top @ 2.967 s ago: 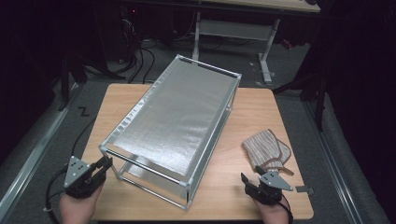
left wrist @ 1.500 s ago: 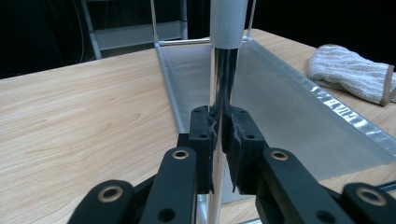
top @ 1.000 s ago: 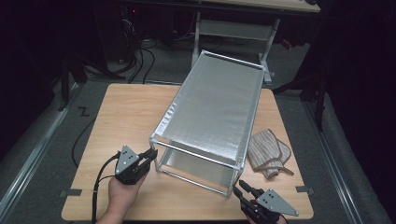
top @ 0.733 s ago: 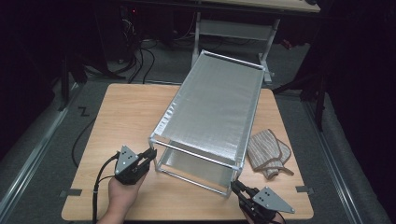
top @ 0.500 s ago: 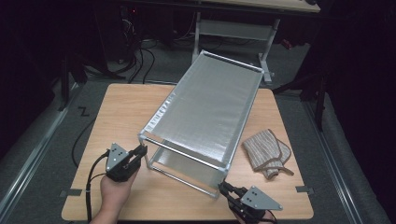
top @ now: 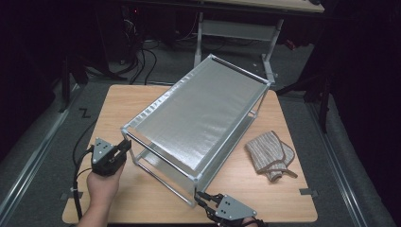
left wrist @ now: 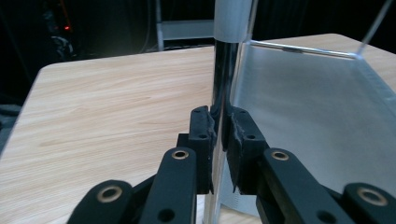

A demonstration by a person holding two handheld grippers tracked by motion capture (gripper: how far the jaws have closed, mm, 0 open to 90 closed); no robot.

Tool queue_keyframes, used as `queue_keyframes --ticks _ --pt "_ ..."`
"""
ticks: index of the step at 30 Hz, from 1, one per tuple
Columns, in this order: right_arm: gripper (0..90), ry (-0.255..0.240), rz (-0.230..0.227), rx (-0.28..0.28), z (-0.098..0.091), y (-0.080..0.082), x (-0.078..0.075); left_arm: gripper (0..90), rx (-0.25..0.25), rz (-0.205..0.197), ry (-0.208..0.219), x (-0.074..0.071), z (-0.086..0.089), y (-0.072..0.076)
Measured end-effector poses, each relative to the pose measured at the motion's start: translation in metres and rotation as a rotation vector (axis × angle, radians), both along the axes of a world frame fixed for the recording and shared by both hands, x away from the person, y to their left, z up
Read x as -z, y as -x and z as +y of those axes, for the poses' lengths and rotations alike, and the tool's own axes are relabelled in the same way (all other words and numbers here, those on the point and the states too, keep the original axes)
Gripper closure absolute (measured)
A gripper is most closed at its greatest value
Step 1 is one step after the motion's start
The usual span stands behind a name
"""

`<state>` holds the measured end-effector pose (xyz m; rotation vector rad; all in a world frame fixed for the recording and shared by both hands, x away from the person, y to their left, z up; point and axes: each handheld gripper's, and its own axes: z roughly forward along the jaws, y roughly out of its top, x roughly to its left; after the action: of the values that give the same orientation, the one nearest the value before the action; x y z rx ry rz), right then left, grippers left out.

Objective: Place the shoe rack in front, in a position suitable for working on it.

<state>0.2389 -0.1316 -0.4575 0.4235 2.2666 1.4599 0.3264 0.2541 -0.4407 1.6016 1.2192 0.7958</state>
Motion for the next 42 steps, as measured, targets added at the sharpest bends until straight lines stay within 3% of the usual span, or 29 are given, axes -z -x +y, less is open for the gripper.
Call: queue_keyframes --ticks 4,8,23,30,36,39,42 --pt "77.7 -0.011 0.012 0.000 -0.003 0.000 0.001 80.0 -0.020 0.002 0.010 0.000 0.014 -0.003" --pt "76.7 -0.029 0.020 0.024 -0.011 0.000 0.000 80.6 0.023 -0.004 -0.012 0.001 0.021 -0.006" --pt "71.6 -0.012 0.039 -0.012 0.002 0.000 0.005 80.5 0.049 -0.022 0.006 0.004 0.013 0.005" --pt "81.2 -0.022 0.069 -0.065 0.020 -0.003 0.005 80.5 0.035 -0.003 -0.004 0.001 0.018 -0.006" --pt "79.5 0.000 0.059 -0.082 0.046 -0.003 0.003 80.2 0.005 0.005 0.007 0.001 0.024 -0.021" --pt "79.1 0.016 0.039 -0.071 0.053 -0.005 0.003 80.1 0.007 0.010 -0.002 0.000 0.026 -0.027" --pt "77.1 0.017 0.049 -0.069 0.055 -0.009 0.003 79.8 0.007 0.006 -0.002 0.000 0.028 -0.029"
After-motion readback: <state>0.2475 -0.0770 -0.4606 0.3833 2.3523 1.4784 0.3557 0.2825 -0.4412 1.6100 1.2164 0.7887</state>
